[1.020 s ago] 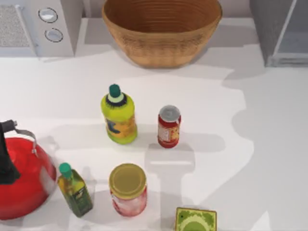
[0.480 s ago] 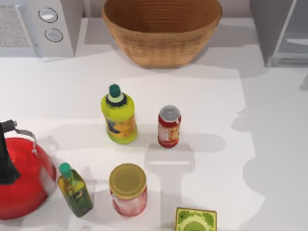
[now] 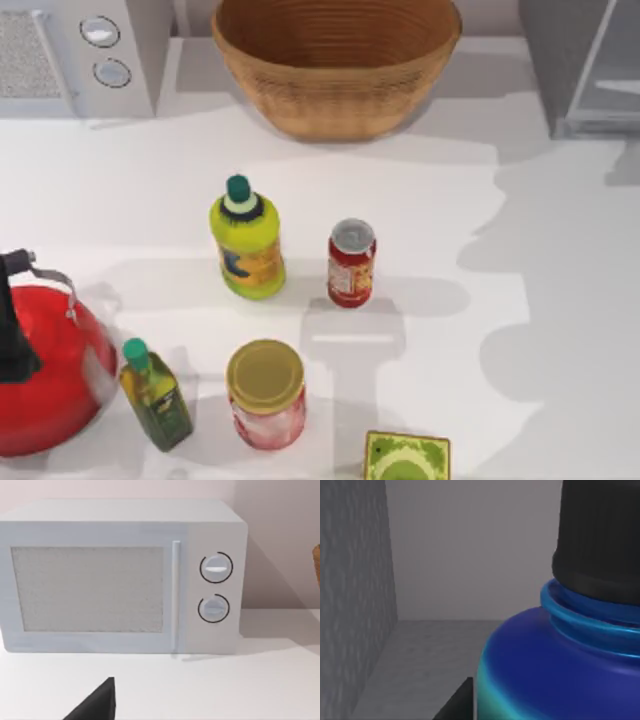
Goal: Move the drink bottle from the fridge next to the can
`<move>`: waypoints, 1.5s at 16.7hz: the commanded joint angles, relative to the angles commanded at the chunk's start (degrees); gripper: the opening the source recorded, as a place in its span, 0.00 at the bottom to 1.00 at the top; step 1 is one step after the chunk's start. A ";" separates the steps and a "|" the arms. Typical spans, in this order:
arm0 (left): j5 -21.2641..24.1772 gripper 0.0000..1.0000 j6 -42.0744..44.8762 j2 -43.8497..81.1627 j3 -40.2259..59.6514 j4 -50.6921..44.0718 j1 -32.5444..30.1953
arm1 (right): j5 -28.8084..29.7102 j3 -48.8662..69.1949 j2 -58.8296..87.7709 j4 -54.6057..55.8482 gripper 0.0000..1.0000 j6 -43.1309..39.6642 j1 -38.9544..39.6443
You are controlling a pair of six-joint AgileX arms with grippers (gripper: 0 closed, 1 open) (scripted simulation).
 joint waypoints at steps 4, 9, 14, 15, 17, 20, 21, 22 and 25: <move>0.00 1.00 0.00 0.00 0.00 0.00 0.00 | 12.18 -3.52 3.14 7.33 0.00 -0.10 11.62; 0.00 1.00 0.00 0.00 0.00 0.00 0.00 | 32.72 -10.75 7.17 17.16 0.00 -0.06 32.06; 0.00 1.00 0.00 0.00 0.00 0.00 0.00 | 48.44 -17.03 8.69 24.26 0.00 -0.03 48.08; 0.00 1.00 0.00 0.00 0.00 0.00 0.00 | 49.99 -17.73 8.72 25.04 0.00 -0.04 49.65; 0.00 1.00 0.00 0.00 0.00 0.00 0.00 | 51.32 -18.36 8.69 25.73 0.00 -0.04 50.98; 0.00 1.00 0.00 0.00 0.00 0.00 0.00 | 51.32 -18.36 8.69 25.73 0.00 -0.04 50.98; 0.00 1.00 0.00 0.00 0.00 0.00 0.00 | 51.12 -18.16 8.64 25.55 0.00 0.08 50.76; 0.00 1.00 0.00 0.00 0.00 0.00 0.00 | 51.16 -18.20 8.65 25.59 0.00 0.05 50.81; 0.00 1.00 0.00 0.00 0.00 0.00 0.00 | 51.31 -18.36 8.69 25.73 0.00 -0.04 50.98</move>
